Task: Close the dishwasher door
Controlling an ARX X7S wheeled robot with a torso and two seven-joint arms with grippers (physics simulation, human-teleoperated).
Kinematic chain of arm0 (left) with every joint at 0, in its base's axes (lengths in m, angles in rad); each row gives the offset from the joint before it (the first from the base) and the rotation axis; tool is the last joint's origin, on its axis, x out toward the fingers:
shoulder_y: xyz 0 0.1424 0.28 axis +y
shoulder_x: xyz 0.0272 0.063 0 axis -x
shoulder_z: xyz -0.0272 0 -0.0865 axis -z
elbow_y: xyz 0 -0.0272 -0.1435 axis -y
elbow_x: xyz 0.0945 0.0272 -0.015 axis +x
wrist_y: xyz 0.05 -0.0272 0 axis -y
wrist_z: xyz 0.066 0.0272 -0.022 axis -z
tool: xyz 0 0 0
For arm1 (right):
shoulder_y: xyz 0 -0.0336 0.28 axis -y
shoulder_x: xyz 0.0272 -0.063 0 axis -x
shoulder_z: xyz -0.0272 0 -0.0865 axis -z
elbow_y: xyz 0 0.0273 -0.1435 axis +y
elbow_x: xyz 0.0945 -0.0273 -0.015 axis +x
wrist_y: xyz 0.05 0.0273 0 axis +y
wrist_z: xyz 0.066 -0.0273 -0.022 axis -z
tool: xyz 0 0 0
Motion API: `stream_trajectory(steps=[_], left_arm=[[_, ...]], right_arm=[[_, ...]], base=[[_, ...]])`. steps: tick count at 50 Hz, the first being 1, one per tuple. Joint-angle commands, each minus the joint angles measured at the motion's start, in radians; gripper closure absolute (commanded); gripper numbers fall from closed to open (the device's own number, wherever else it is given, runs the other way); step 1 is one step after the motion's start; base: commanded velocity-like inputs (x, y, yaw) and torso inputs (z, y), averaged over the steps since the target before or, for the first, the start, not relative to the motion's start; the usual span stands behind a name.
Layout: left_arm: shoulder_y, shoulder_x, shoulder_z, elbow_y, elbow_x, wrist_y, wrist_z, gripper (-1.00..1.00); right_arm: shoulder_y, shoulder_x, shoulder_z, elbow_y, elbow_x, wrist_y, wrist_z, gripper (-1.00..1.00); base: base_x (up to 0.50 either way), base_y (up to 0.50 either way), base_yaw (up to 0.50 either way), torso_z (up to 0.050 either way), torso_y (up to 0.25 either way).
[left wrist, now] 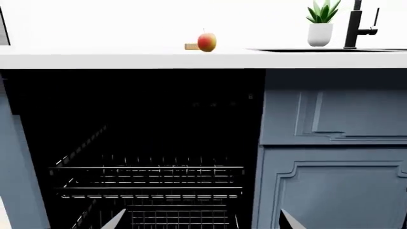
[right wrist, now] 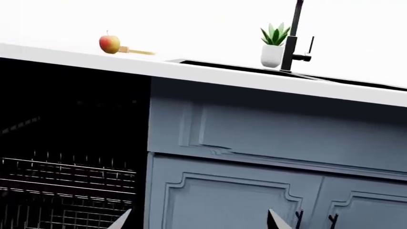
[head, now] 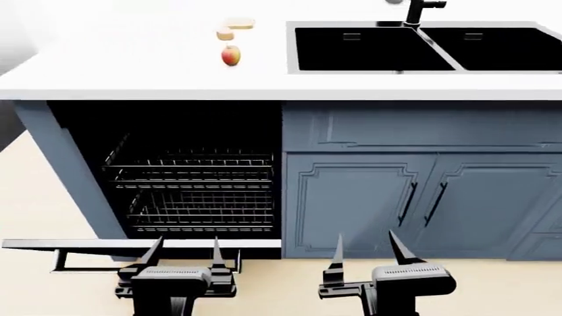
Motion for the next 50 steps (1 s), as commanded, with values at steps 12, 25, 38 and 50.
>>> stream_trajectory(steps=[12, 25, 38, 50], left_arm=[[-0.006, -0.011, 0.015, 0.0, -0.01, 0.001, -0.015, -1.0], [-0.003, -0.018, 0.022, 0.003, -0.013, 0.006, -0.022, -1.0], [0.002, -0.026, 0.028, 0.006, -0.019, 0.012, -0.029, -1.0], [0.0, -0.032, 0.033, 0.015, -0.026, 0.007, -0.036, -1.0]], right_arm=[[0.006, 0.011, -0.013, 0.003, 0.009, -0.001, 0.014, -1.0], [0.005, 0.017, -0.02, 0.001, 0.014, -0.002, 0.022, -1.0], [0.007, 0.023, -0.026, 0.0, 0.024, -0.002, 0.028, -1.0], [0.004, 0.026, -0.02, -0.001, 0.058, -0.018, 0.025, -1.0]], base=[[0.0, 0.5, 0.0, 0.0, 0.0], [0.0, 0.5, 0.0, 0.0, 0.0], [0.0, 0.5, 0.0, 0.0, 0.0], [0.0, 0.32, 0.0, 0.0, 0.0]])
